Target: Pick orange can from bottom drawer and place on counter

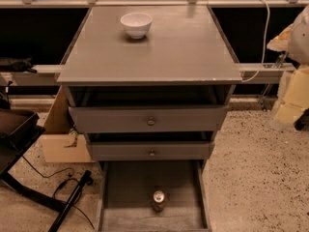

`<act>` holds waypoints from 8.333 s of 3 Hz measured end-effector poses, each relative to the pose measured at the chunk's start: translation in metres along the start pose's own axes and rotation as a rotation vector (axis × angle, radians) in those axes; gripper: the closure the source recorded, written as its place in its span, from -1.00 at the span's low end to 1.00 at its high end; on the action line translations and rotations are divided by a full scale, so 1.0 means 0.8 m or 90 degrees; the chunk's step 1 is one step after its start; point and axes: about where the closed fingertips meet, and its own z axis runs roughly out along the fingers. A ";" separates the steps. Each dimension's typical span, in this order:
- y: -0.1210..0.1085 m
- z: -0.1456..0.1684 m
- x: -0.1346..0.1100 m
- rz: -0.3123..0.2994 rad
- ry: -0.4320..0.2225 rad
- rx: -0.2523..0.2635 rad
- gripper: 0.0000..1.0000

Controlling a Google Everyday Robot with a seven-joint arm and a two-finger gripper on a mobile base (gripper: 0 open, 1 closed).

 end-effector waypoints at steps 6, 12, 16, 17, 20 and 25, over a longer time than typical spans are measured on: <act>0.093 0.376 0.014 0.083 -0.474 -0.090 -1.00; 0.107 0.718 0.131 0.014 -0.490 -0.083 -1.00; 0.161 0.852 0.075 -0.038 -0.582 -0.160 -1.00; 0.173 0.888 0.048 -0.050 -0.594 -0.195 -1.00; 0.241 0.981 -0.037 -0.047 -0.572 -0.326 -1.00; 0.255 0.983 -0.057 -0.054 -0.578 -0.348 1.00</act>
Offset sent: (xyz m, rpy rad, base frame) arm 0.0055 0.0095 -0.0252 0.0652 0.0246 0.0024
